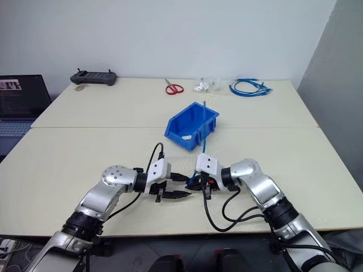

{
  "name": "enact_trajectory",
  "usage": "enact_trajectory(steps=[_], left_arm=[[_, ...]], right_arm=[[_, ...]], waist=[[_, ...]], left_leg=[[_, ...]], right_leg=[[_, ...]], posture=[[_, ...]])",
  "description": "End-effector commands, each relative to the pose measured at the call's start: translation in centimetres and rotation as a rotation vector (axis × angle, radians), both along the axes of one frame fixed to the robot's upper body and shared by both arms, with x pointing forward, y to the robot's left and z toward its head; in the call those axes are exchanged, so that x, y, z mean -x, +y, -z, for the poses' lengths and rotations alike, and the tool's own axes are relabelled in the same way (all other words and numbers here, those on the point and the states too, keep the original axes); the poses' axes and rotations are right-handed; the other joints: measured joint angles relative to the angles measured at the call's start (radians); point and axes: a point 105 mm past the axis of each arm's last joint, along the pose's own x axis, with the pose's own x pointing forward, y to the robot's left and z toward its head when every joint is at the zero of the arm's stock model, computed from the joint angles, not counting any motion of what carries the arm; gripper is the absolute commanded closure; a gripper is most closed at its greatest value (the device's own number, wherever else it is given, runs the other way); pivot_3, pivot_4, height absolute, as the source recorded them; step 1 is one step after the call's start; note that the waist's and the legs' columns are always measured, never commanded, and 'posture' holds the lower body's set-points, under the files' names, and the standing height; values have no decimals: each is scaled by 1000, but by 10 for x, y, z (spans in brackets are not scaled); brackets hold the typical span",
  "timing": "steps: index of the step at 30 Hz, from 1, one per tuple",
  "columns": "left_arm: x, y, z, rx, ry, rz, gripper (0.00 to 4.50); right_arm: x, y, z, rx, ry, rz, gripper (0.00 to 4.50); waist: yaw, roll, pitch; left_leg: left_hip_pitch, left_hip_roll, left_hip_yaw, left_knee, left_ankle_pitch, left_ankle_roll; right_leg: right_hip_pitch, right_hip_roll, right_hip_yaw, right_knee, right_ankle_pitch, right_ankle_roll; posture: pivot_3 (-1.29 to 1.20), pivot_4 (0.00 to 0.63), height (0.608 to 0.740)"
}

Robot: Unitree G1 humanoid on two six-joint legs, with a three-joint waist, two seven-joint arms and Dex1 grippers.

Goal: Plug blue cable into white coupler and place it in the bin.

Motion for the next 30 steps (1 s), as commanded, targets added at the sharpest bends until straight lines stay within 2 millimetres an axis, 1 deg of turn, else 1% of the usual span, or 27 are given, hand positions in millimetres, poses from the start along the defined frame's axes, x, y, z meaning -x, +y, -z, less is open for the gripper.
enact_trajectory(steps=[1,3,4,5,6,8,10,12,14,15,16,19,21,23,25,30], left_arm=[[1,11,-22,40,-44,-47,925],[1,19,-33,58,-59,-97,468],[0,22,-37,62,-74,-120,115],[-1,24,-42,67,-97,-146,15],[-4,25,-49,89,-124,-188,15],[-12,26,-68,157,-177,-283,15],[-20,26,-94,249,-254,-402,15],[-25,29,-112,316,-312,-505,15],[-27,32,-123,361,-362,-606,15],[-27,33,-127,375,-381,-647,15],[-27,35,-130,388,-397,-686,15],[-25,39,-131,405,-406,-779,15],[-21,41,-127,411,-397,-829,0],[-17,39,-124,419,-389,-856,0],[-15,37,-123,423,-384,-868,0],[-14,32,-122,437,-370,-878,0]], right_arm=[[-6,-16,-27,-22,33,104,4293],[-13,-12,-57,-91,37,135,4293],[-17,-10,-71,-125,36,153,4293],[-23,-8,-83,-158,44,174,4293],[-29,-6,-96,-197,60,195,4293],[-42,-2,-118,-256,88,234,4293],[-63,1,-142,-321,115,307,4293],[-84,4,-157,-372,145,389,4293],[-109,2,-162,-385,142,489,4293],[-119,1,-161,-374,129,525,4293],[-127,2,-159,-360,113,551,4293],[-143,4,-155,-344,108,601,4293],[-152,5,-152,-338,110,649,3601],[-158,6,-148,-333,116,687,3248],[-161,5,-146,-325,111,706,2730],[-168,3,-149,-329,62,749,1611]], waist=[[1,-1,5],[4,-2,10],[3,-2,11],[2,-1,13],[0,-1,13],[-3,-2,14],[-2,-2,14],[-1,-3,15],[-1,-3,15],[-1,-3,15],[-1,-3,15],[1,-3,15],[-1,-3,15],[-3,-3,15],[-2,-3,15],[-1,-3,15]], left_leg=[[-3,0,0,0,0,0],[-6,0,0,1,0,0],[-13,0,-1,2,0,0],[-17,0,-1,3,0,0],[-21,0,0,4,0,0],[-21,-1,1,3,0,0],[-21,-1,0,3,0,0],[-22,-1,0,3,0,0],[-22,-1,1,3,0,0],[-22,-2,2,3,0,0],[-23,-2,2,3,0,0],[-23,-3,3,3,0,0],[-24,-3,5,3,0,0],[-25,-3,5,3,0,0],[-28,-3,4,3,0,0],[-29,-3,3,3,0,0]], right_leg=[[-3,-1,0,0,0,0],[-7,-1,0,1,0,0],[-13,-1,-1,2,0,1],[-18,-1,-1,4,1,1],[-22,-1,0,5,1,2],[-24,-2,1,9,1,1],[-25,-2,1,10,1,1],[-26,-2,1,11,1,1],[-27,-2,1,13,1,0],[-28,-3,2,13,4,-4],[-28,-3,2,13,4,-4],[-28,-4,2,12,4,-4],[-29,-4,4,12,4,-4],[-29,-5,4,11,4,-4],[-30,-4,3,10,4,-5],[-30,-5,2,10,4,-5]], posture=[[0,150,740],[0,150,740],[0,150,740],[0,150,740],[0,150,740],[0,150,740],[0,150,740],[0,150,740],[0,150,740],[0,150,740],[0,150,740],[0,150,740],[0,150,740],[0,150,740],[0,150,740],[0,150,740]])
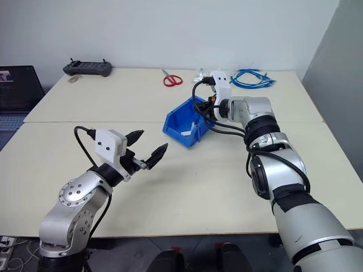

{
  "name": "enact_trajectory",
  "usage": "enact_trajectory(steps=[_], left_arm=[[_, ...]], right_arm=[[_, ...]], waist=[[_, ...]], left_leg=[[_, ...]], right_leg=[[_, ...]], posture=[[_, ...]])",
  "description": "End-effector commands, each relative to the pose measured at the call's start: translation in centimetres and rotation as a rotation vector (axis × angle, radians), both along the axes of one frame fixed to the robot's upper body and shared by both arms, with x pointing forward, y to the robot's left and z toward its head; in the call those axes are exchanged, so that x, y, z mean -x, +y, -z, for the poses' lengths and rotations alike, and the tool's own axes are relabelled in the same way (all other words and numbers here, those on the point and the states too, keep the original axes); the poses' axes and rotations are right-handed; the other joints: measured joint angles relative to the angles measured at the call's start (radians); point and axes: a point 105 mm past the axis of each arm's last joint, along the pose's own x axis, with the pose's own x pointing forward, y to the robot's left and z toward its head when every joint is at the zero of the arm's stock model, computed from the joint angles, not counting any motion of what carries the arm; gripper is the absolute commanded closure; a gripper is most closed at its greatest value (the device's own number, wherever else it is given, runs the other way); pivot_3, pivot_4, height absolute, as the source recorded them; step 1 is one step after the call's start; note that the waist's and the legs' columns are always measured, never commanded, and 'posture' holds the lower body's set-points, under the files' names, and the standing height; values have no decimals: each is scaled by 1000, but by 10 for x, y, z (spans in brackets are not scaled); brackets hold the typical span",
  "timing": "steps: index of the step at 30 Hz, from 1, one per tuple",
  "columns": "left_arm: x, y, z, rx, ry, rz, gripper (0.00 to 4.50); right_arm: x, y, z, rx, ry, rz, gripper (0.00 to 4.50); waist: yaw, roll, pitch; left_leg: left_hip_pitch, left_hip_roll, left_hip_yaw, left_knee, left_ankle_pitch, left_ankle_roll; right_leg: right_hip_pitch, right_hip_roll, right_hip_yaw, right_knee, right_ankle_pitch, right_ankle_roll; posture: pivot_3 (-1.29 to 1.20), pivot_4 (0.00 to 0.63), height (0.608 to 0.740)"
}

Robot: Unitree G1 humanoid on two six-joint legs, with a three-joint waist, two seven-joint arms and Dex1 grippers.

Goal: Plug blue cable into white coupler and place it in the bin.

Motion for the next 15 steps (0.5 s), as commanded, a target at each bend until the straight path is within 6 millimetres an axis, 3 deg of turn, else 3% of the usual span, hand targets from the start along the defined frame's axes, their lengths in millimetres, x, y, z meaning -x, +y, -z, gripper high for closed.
enact_trajectory(steps=[1,7,15], left_arm=[[4,-6,-10,6,-43,5,0],[-3,-5,-6,29,-19,-9,0],[-24,1,3,91,35,-93,0]], right_arm=[[-5,-1,-25,1,-91,20,1339],[-6,-23,-15,94,-126,-4,15],[18,-67,37,271,-211,-72,15]], waist=[[0,0,0],[0,0,0],[7,-1,0]], left_leg=[[0,0,0,0,0,0],[0,0,0,0,0,0],[-1,-1,-1,0,0,0]], right_leg=[[0,0,0,0,0,0],[0,0,0,0,0,0],[1,-1,-1,-1,0,1]], posture=[[0,150,740],[0,150,740],[0,150,740]])
